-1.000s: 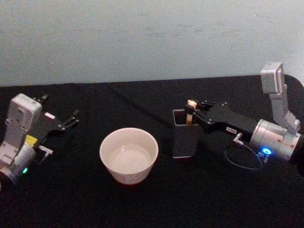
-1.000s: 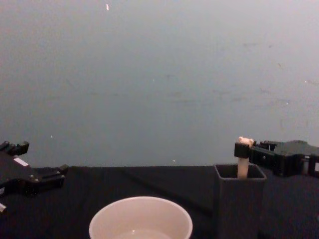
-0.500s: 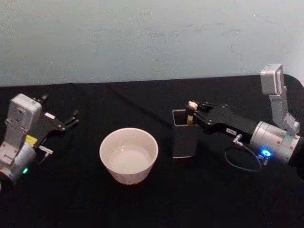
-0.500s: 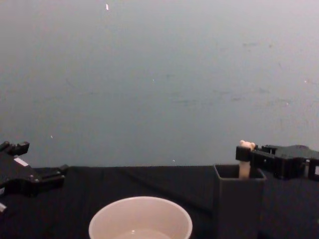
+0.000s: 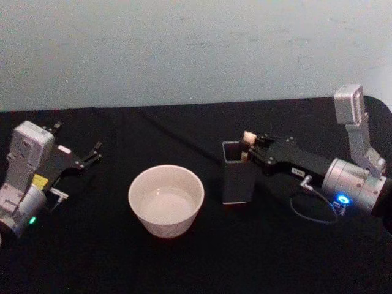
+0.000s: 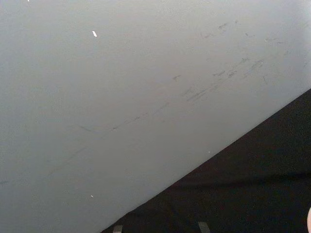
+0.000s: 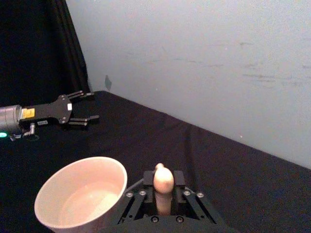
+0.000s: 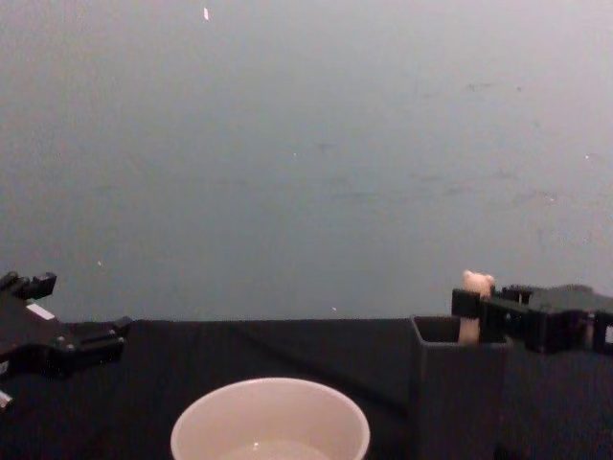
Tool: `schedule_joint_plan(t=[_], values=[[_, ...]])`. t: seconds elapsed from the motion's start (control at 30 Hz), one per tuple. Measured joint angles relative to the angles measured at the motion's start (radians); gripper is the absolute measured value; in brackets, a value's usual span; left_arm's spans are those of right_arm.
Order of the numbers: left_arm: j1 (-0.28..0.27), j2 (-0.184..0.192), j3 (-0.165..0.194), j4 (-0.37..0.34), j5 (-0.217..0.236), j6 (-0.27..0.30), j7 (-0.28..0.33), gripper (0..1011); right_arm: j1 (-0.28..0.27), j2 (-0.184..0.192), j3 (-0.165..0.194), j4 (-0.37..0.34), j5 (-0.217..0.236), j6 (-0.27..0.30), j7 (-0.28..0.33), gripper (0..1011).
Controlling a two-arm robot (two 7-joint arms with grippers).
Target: Pick up the stirring spoon with one hand, stir inside the cup, then place it back in its original position.
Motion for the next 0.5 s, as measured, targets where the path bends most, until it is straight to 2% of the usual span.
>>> schedule_joint_plan(t=[0.17,0.23,0.27,0.5], values=[[0.0,0.0,0.0,0.0,0.0,0.0,0.0,1001,0.0,0.0,0.0,0.001,-0.003,0.002,0.001,359],[0.0,0.0,0.0,0.0,0.0,0.0,0.0,1001,0.0,0.0,0.0,0.001,-0.002,0.001,0.001,469],[0.0,0.0,0.0,0.0,0.0,0.0,0.0,1001,0.0,0.0,0.0,0.001,-0.002,0.001,0.001,469],[0.0,0.0,0.0,0.0,0.0,0.0,0.0,1001,0.0,0.0,0.0,0.001,-0.001,0.0,0.002,693]])
